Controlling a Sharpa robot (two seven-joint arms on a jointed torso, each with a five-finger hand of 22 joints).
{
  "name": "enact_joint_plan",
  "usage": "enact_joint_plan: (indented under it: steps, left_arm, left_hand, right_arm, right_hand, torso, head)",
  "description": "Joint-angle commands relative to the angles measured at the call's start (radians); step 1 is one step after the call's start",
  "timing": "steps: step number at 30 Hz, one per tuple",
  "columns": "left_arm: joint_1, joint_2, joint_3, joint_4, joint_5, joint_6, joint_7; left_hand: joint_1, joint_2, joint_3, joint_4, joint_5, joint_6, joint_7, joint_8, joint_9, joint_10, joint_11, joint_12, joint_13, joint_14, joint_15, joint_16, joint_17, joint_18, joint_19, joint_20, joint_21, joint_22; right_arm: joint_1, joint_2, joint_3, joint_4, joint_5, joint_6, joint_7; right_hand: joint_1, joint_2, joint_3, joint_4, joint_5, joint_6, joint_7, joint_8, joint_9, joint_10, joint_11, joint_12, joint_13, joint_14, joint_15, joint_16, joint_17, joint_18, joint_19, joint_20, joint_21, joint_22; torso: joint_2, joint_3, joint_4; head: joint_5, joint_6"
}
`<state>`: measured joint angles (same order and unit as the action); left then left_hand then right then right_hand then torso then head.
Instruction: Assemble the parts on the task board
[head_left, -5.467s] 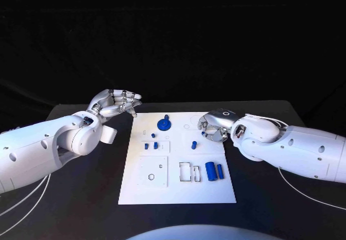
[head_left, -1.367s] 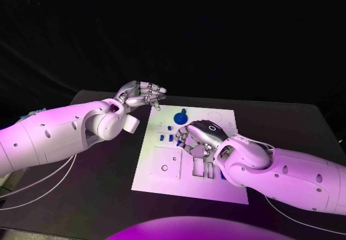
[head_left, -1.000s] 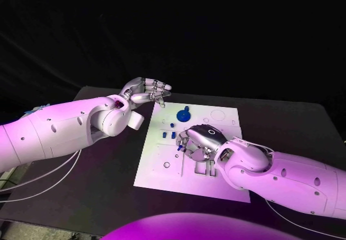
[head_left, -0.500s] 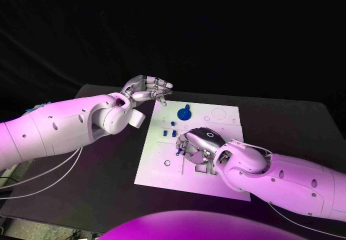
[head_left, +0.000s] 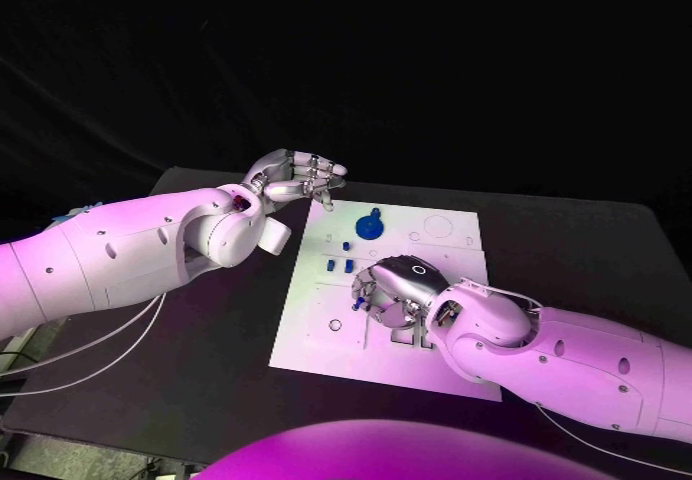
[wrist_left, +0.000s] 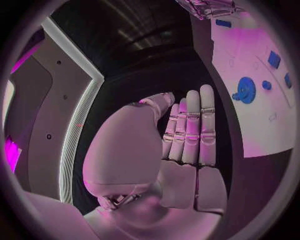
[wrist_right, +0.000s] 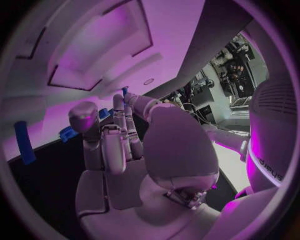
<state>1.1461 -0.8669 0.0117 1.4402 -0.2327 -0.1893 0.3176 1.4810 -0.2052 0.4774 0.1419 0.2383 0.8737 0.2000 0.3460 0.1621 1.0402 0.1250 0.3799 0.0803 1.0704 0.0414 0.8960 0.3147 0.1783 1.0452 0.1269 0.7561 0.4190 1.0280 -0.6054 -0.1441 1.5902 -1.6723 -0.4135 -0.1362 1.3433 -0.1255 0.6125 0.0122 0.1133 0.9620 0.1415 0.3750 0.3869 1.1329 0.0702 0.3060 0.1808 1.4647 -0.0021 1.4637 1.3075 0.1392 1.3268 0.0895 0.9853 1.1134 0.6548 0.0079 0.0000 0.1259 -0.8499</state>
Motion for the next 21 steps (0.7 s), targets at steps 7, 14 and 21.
enact_joint_plan:
  steps: [7, 14, 21]
  left_arm:
    - [0.001, 0.001, 0.001, 0.003, 0.005, 0.015, 0.004]
    - [0.001, 0.001, 0.001, 0.003, 0.005, 0.016, 0.001]
    - [0.001, 0.001, 0.001, 0.003, 0.005, 0.018, -0.004]
  left_hand:
    - [-0.009, -0.001, -0.002, -0.007, 0.003, -0.005, 0.002, -0.005, -0.001, -0.004, 0.000, -0.005, 0.000, -0.004, 0.001, -0.004, -0.002, 0.004, -0.005, -0.002, -0.004, -0.001]
    - [-0.009, -0.001, -0.002, -0.007, 0.003, -0.005, 0.002, -0.005, -0.001, -0.004, 0.000, -0.005, 0.000, -0.004, 0.001, -0.004, -0.002, 0.004, -0.005, -0.002, -0.004, -0.001]
    - [-0.011, -0.002, -0.001, -0.008, 0.002, -0.006, 0.002, -0.005, -0.002, -0.005, 0.000, -0.005, 0.000, -0.004, 0.001, -0.004, -0.002, 0.005, -0.006, -0.002, -0.006, -0.002]
  right_arm:
    - [-0.006, 0.011, 0.000, -0.011, -0.023, 0.031, -0.006]
    - [-0.007, 0.015, -0.001, -0.009, -0.033, 0.065, -0.010]
    - [-0.007, 0.018, -0.002, -0.003, -0.039, 0.084, -0.012]
  right_hand:
    - [-0.007, 0.003, -0.002, 0.001, -0.002, 0.004, -0.001, 0.002, 0.001, 0.004, -0.001, -0.005, -0.002, 0.061, -0.007, -0.001, 0.047, -0.011, -0.004, 0.002, -0.006, -0.001]
    - [-0.008, 0.002, -0.003, 0.001, -0.003, 0.003, -0.001, 0.001, 0.002, 0.004, -0.001, -0.006, -0.002, 0.061, -0.007, -0.002, 0.046, -0.010, -0.005, 0.002, -0.009, -0.003]
    - [-0.010, 0.000, -0.005, 0.001, -0.003, 0.003, -0.001, 0.001, 0.002, 0.004, -0.001, -0.007, -0.002, 0.060, -0.007, -0.002, 0.045, -0.010, -0.006, 0.002, -0.010, -0.003]
  torso:
    - [0.000, 0.0000, 0.0010]
    - [0.000, -0.0007, -0.0005]
    - [0.000, -0.0002, -0.0003]
  head:
    - [0.000, -0.003]
    - [0.000, -0.005]
    - [0.000, -0.005]
